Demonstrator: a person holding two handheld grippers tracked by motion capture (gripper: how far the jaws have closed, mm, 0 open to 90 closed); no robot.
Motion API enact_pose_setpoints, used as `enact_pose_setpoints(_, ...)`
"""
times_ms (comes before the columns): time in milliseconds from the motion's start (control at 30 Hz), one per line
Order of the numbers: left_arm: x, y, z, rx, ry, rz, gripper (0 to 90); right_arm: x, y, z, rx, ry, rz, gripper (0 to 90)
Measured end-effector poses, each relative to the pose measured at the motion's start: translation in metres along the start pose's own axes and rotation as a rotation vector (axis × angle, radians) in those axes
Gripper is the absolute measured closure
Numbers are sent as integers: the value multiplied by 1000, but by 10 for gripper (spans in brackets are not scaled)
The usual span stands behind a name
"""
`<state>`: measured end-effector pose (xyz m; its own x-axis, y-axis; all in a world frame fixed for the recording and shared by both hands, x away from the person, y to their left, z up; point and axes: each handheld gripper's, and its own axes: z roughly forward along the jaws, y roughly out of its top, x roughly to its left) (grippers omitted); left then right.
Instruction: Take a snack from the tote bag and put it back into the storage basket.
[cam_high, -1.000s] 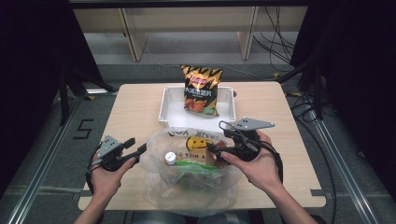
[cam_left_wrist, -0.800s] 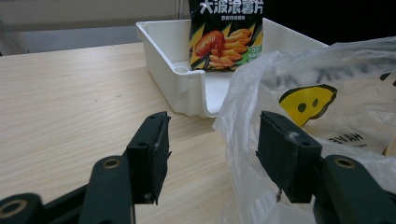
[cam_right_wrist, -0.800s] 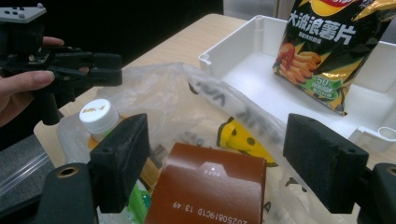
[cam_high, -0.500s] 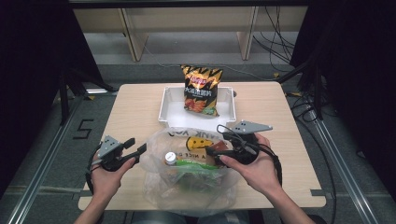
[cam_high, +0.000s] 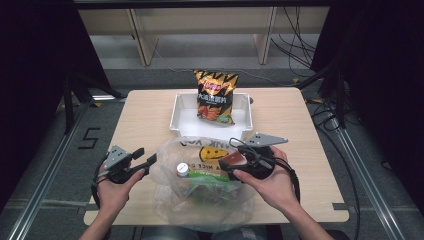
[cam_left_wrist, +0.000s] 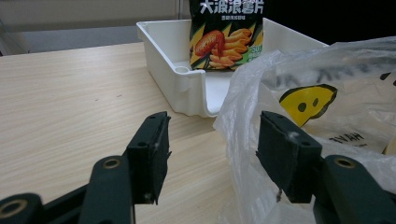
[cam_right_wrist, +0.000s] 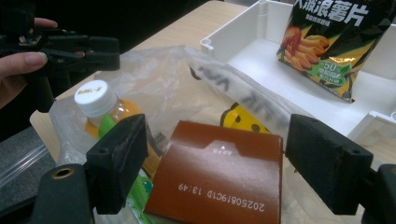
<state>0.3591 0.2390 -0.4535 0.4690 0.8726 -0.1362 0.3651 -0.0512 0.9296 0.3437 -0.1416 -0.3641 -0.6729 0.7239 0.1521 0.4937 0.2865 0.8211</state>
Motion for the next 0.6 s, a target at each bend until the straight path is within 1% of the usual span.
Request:
enact_pose_setpoints(33, 0, 0, 0, 0, -1, 0, 433, 0, -1, 1, 1, 6, 0, 217)
enact_pose_setpoints(67, 0, 0, 0, 0, 0, -1, 433, 2, -2, 1, 2, 8, 18, 217)
enact_pose_setpoints(100, 0, 0, 0, 4, 6, 1, 433, 1, -3, 2, 6, -1, 0, 217)
enact_pose_setpoints(133, 0, 0, 0, 0, -1, -1, 433, 1, -4, 3, 7, -3, -3, 218)
enact_pose_setpoints(167, 0, 0, 0, 0, 0, 0, 433, 1, -4, 3, 11, 2, 2, 218)
enact_pose_setpoints(200, 0, 0, -1, 3, 5, 2, 433, 2, -6, 4, 15, 14, 19, 219)
enact_pose_setpoints(233, 0, 0, -1, 2, 4, 2, 433, 1, -7, 5, 21, 4, -2, 221)
enact_pose_setpoints(267, 0, 0, -1, 3, 4, 2, 433, 2, -7, 6, 22, 4, 22, 221)
enact_pose_setpoints(300, 0, 0, -1, 2, 4, 2, 433, 1, -9, 7, 23, 11, 16, 221)
enact_pose_setpoints(333, 0, 0, -1, 1, 3, 1, 433, 1, -9, 7, 32, -1, 13, 223)
enact_pose_setpoints(367, 0, 0, -1, 2, 3, 2, 433, 2, -10, 9, 26, 0, 14, 225)
enact_pose_setpoints(400, 0, 0, -1, 2, 3, 2, 433, 1, -10, 9, 37, -9, 2, 228)
enact_pose_setpoints(433, 0, 0, -1, 1, 3, 2, 433, 3, -11, 10, 36, -2, 28, 230)
enact_pose_setpoints(467, 0, 0, -1, 2, 3, 2, 433, 1, -11, 10, 38, -11, 6, 233)
enact_pose_setpoints(500, 0, 0, -1, 2, 3, 2, 433, 2, -13, 11, 27, -22, 11, 237)
enact_pose_setpoints(533, 0, 0, -1, 2, 4, 2, 433, 2, -13, 10, 49, -11, 23, 242)
enact_pose_setpoints(600, 0, 0, -1, 2, 4, 2, 433, -1, -14, 12, 48, -16, -3, 248)
